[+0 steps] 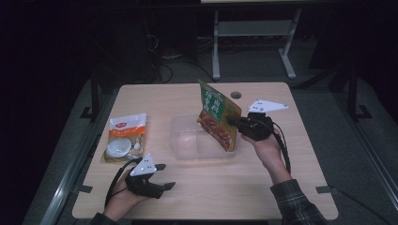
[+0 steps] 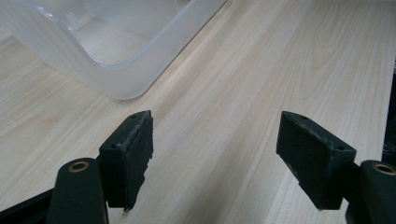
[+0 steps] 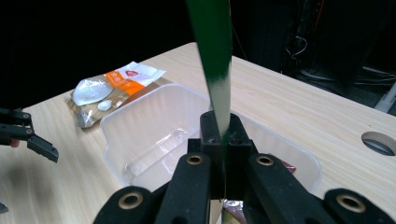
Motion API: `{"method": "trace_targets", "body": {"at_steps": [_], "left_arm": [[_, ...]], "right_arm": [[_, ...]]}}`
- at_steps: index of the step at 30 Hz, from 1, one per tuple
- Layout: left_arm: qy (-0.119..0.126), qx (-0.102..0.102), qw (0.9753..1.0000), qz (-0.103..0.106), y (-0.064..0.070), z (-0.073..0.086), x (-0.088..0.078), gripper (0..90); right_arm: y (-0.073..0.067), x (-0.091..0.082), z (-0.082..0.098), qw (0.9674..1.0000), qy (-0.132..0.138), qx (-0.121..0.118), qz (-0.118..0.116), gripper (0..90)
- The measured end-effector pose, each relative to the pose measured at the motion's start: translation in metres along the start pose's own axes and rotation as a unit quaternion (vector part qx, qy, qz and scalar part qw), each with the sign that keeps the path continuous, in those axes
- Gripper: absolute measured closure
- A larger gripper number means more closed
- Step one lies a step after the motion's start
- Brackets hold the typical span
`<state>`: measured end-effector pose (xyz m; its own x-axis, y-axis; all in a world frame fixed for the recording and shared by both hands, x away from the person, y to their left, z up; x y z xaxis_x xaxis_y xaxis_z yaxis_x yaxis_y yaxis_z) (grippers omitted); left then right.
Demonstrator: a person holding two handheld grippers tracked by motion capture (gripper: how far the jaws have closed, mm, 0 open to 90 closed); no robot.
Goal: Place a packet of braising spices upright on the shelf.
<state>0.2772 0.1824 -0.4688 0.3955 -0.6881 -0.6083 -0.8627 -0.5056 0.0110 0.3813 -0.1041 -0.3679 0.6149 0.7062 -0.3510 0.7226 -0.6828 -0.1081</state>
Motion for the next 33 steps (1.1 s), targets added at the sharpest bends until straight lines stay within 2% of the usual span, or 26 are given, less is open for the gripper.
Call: {"method": "trace_targets", "body": {"at_steps": [13, 24, 28, 30, 33], "left_arm": [[-0.002, -0.002, 1.0000, 0.001, 0.001, 0.001, 0.001, 26.7], [-0.009, 0.006, 0.9999, 0.002, 0.000, 0.002, 0.002, 26.7], [-0.009, 0.000, 0.9999, 0.004, 0.001, 0.002, 0.003, 26.6], [-0.009, 0.000, 0.9999, 0.005, 0.001, 0.002, 0.004, 26.4], [-0.009, 0.002, 0.9999, 0.006, -0.001, 0.003, 0.003, 26.3]], "right_arm": [[-0.002, 0.013, 0.012, 0.9997, -0.022, 0.005, -0.011, 89.6], [-0.002, 0.020, 0.020, 0.9993, -0.035, 0.006, -0.013, 89.2], [-0.001, 0.021, 0.022, 0.9991, -0.038, 0.008, -0.014, 88.2], [-0.001, 0.022, 0.023, 0.9989, -0.042, 0.010, -0.014, 84.5], [-0.001, 0.022, 0.022, 0.9989, -0.043, 0.012, -0.014, 72.1]]}}
Point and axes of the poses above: each handheld gripper's, and its own axes: x roughly forward along the jaws, z roughly out of its underside, y roughly to its right, the point moved 6 cm from there along x, roughly forward along the jaws, and after that the axes turned 3 degrees about y, right-handed, at the moved point
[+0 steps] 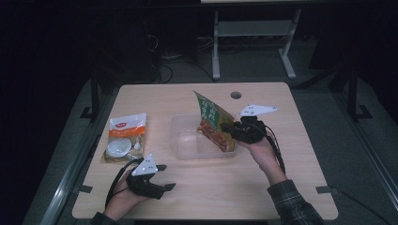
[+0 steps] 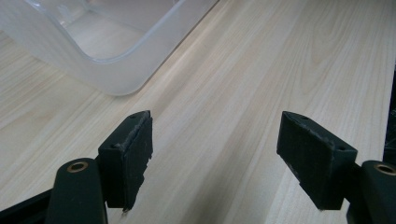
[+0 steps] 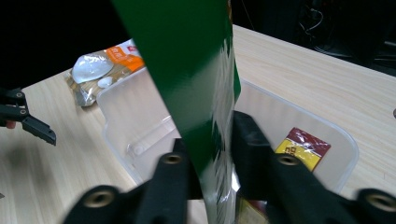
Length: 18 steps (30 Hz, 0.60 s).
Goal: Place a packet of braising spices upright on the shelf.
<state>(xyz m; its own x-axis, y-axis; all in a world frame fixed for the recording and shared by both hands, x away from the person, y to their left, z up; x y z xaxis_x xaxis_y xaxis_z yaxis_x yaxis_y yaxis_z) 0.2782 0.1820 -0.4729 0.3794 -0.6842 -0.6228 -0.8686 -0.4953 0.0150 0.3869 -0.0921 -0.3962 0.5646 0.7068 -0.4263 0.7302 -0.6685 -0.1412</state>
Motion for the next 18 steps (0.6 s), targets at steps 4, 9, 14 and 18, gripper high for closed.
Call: {"method": "trace_targets", "body": {"at_steps": [4, 9, 14, 18], "left_arm": [[0.000, -0.001, 1.0000, -0.002, -0.002, 0.001, -0.001, 26.2], [0.000, -0.004, 1.0000, -0.006, -0.001, 0.001, -0.003, 26.1], [-0.003, 0.003, 1.0000, -0.006, 0.000, 0.000, -0.001, 25.9], [-0.002, 0.002, 1.0000, -0.006, 0.000, 0.000, 0.000, 25.8]], "right_arm": [[0.000, 0.000, -0.001, 1.0000, 0.000, 0.003, 0.006, 59.6], [-0.005, -0.006, -0.005, 0.9999, 0.006, -0.010, 0.010, 45.9], [-0.009, -0.021, -0.004, 0.9995, 0.009, -0.026, 0.015, 39.5], [-0.011, -0.035, 0.004, 0.9994, 0.001, -0.031, 0.018, 37.1]]}}
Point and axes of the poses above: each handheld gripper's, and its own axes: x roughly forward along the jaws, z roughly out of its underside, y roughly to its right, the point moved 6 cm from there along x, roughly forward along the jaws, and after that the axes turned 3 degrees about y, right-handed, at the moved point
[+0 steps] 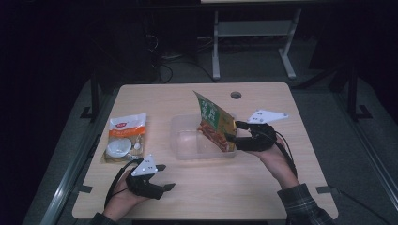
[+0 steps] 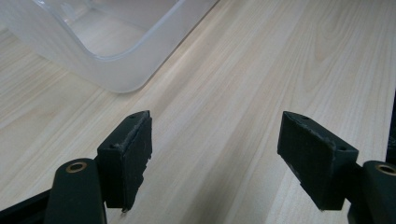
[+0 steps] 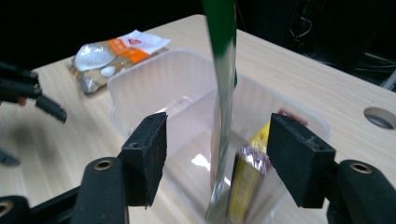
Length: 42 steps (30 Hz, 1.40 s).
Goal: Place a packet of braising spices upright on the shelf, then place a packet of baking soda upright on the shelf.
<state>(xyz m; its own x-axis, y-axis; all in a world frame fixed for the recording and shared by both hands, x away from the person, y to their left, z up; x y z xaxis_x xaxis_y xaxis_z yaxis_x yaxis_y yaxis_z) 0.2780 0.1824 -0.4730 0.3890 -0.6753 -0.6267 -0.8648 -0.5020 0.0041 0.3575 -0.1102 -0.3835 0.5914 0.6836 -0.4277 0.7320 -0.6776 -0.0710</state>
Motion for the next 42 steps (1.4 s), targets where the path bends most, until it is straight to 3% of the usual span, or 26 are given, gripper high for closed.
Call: {"method": "trace_targets", "body": {"at_steps": [10, 19, 22, 26, 35, 38, 42], "left_arm": [[-0.002, 0.004, 1.0000, 0.000, 0.000, 0.000, -0.001, 25.7], [-0.007, 0.004, 0.9999, 0.009, 0.003, 0.001, 0.001, 25.7], [-0.011, 0.003, 0.9998, 0.014, 0.005, 0.001, 0.002, 25.5], [-0.014, 0.005, 0.9997, 0.018, 0.006, 0.002, 0.003, 25.5], [-0.017, 0.002, 0.9997, 0.016, 0.005, 0.002, 0.002, 25.2], [-0.012, 0.004, 0.9999, 0.005, 0.001, 0.001, -0.002, 25.1], [-0.007, -0.005, 0.9999, -0.012, -0.009, 0.000, -0.010, 25.1]], "right_arm": [[-0.003, -0.018, 0.019, 0.9998, -0.013, -0.011, -0.005, 35.7], [-0.016, -0.024, 0.043, 0.9979, -0.040, -0.029, -0.041, 34.5], [-0.023, -0.020, 0.060, 0.9953, -0.065, -0.038, -0.061, 34.4], [-0.028, -0.018, 0.071, 0.9935, -0.082, -0.041, -0.068, 34.1], [-0.038, -0.011, 0.103, 0.9862, -0.134, -0.047, -0.084, 33.4], [-0.042, -0.009, 0.112, 0.9831, -0.151, -0.049, -0.092, 32.7], [-0.044, -0.007, 0.114, 0.9823, -0.153, -0.052, -0.095, 32.3]]}}
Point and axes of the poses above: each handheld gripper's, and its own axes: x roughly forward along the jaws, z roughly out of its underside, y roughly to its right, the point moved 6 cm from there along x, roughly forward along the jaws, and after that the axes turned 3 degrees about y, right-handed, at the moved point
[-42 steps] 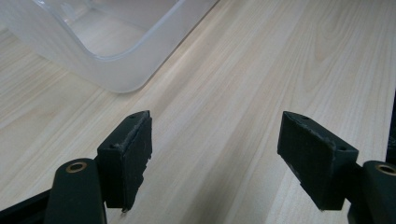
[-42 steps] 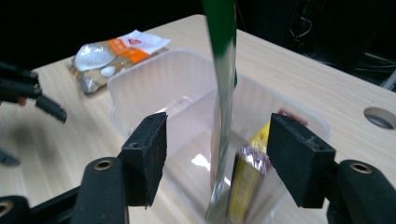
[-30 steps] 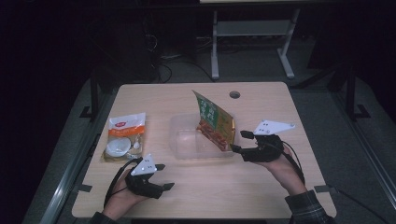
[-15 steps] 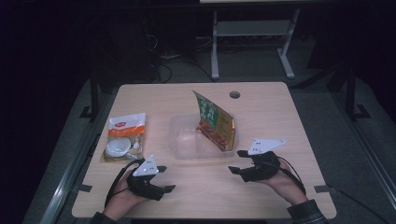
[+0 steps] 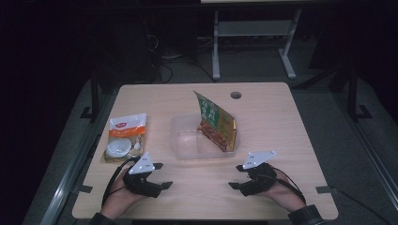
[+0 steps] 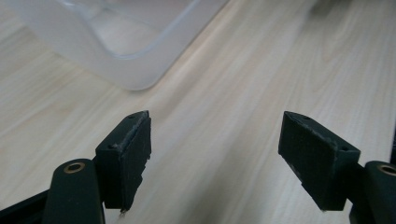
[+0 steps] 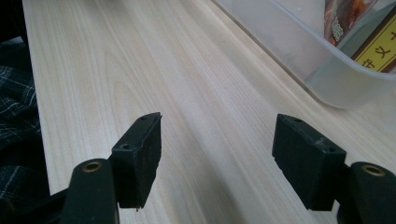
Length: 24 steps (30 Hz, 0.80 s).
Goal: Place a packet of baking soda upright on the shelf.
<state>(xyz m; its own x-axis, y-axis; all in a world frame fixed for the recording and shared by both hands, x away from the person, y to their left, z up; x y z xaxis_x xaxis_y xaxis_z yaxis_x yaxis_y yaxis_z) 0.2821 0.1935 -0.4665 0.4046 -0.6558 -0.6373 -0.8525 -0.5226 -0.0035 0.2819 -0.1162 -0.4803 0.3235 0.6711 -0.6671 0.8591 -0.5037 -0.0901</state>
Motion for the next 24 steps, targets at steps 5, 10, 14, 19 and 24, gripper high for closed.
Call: {"method": "trace_targets", "body": {"at_steps": [5, 10, 14, 19, 24], "left_arm": [[0.006, -0.016, 0.9992, -0.036, -0.017, 0.000, -0.010, 25.1], [0.012, -0.043, 0.9968, -0.067, -0.036, 0.001, -0.016, 27.5], [0.016, -0.070, 0.9921, -0.103, -0.062, 0.003, -0.021, 33.9], [0.019, -0.105, 0.9862, -0.127, -0.082, 0.007, -0.020, 42.3], [0.012, -0.135, 0.9760, -0.171, -0.111, 0.013, -0.023, 56.9]], "right_arm": [[0.001, 0.000, 0.000, 1.0000, 0.002, 0.004, 0.001, 32.2], [0.002, -0.001, 0.000, 1.0000, 0.002, 0.006, 0.003, 32.2], [0.003, -0.002, -0.001, 1.0000, 0.006, 0.005, 0.005, 32.2], [0.003, -0.001, -0.001, 1.0000, 0.006, 0.006, 0.005, 32.2], [0.003, -0.001, -0.001, 1.0000, 0.008, 0.002, 0.004, 32.2]]}}
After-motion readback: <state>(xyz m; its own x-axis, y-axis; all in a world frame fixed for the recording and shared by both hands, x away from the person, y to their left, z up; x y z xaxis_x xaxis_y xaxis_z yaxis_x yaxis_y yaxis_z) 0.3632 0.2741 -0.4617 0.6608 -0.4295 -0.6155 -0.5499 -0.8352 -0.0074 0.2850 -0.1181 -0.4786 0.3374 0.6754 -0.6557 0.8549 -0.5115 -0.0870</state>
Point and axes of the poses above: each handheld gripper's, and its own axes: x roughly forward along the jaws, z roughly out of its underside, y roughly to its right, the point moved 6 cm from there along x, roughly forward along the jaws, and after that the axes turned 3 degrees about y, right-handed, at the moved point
